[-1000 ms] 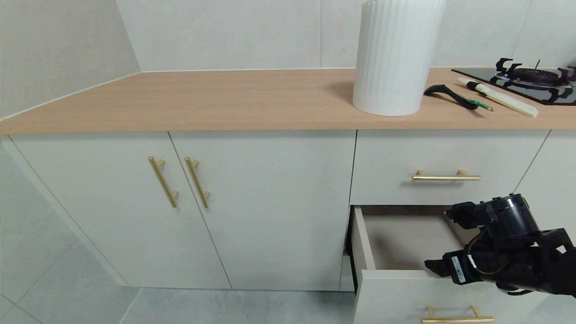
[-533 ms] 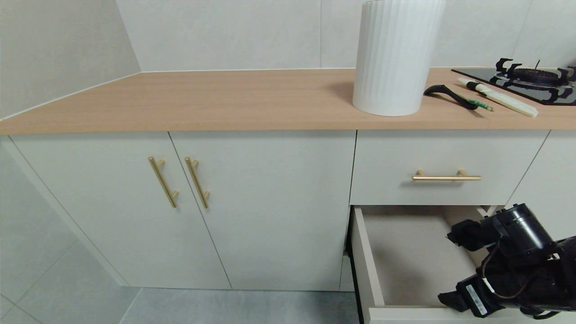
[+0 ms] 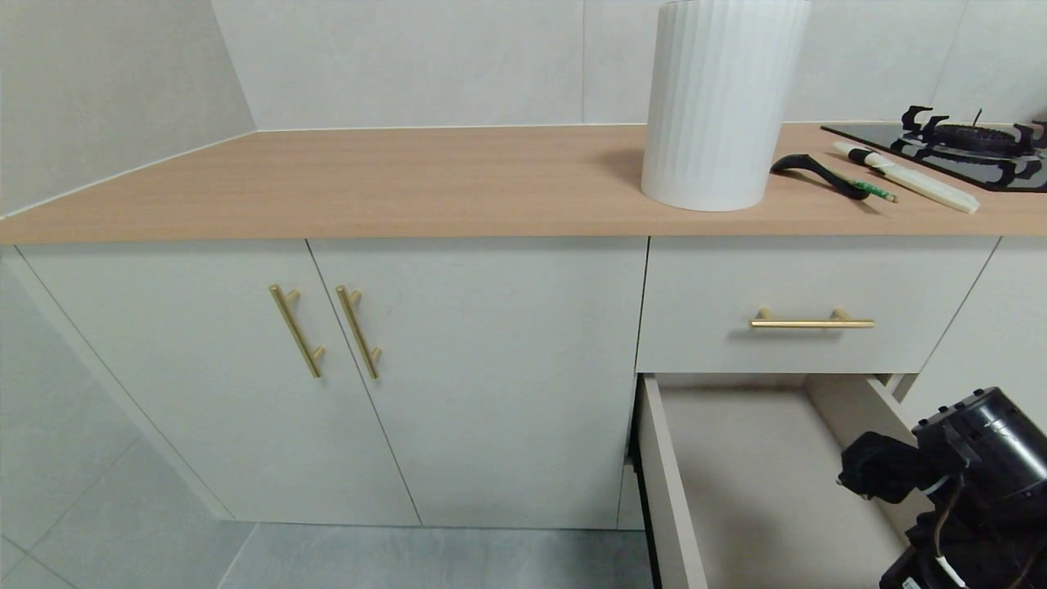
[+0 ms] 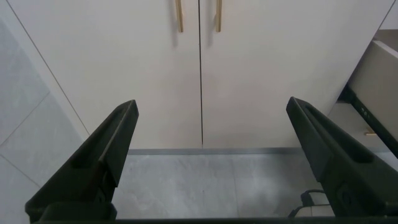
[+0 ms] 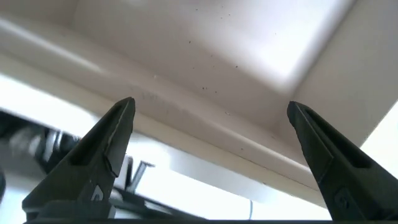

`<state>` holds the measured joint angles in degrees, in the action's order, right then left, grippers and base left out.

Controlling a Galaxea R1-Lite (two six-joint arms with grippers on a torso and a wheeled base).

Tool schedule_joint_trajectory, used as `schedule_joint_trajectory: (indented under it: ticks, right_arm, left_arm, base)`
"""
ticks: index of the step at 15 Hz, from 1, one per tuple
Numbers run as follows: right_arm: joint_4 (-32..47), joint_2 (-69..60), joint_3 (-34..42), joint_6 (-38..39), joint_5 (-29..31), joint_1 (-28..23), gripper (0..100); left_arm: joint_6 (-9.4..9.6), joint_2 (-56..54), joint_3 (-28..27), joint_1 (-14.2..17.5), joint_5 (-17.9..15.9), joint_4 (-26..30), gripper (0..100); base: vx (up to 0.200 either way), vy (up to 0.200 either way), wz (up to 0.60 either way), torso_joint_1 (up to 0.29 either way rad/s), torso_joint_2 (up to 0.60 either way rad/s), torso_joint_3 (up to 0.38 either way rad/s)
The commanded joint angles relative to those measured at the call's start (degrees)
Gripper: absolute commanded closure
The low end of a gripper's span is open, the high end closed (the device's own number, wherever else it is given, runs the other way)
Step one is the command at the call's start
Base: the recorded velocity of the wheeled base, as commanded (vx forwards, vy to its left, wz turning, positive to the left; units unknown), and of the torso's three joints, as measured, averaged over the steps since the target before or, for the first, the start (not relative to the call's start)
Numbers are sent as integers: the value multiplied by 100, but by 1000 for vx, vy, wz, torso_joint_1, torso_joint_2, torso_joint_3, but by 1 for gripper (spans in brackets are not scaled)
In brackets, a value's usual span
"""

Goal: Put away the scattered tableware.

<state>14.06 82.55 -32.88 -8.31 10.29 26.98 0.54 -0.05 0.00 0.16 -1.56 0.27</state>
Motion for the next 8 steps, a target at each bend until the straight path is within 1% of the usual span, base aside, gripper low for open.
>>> schedule_joint_trajectory:
  ticks: [1, 3, 5, 8]
  right_arm:
    - [133, -293, 9, -65, -9, 176, 0]
    - [308, -293, 18, -153, -9, 194, 0]
    - [554, -301, 1, -223, -9, 326, 0]
    - [528, -310, -43, -188, -9, 334, 0]
  left_arm:
    - [-1, 5, 0, 2, -2, 0, 0]
    - [-1, 5, 0, 2, -2, 0, 0]
    - [-1, 5, 0, 2, -2, 0, 0]
    - [-1, 5, 0, 2, -2, 0, 0]
  base:
    - [0, 0, 0, 0, 0, 0]
    - [0, 0, 0, 0, 0, 0]
    - [0, 0, 0, 0, 0, 0]
    - [0, 0, 0, 0, 0, 0]
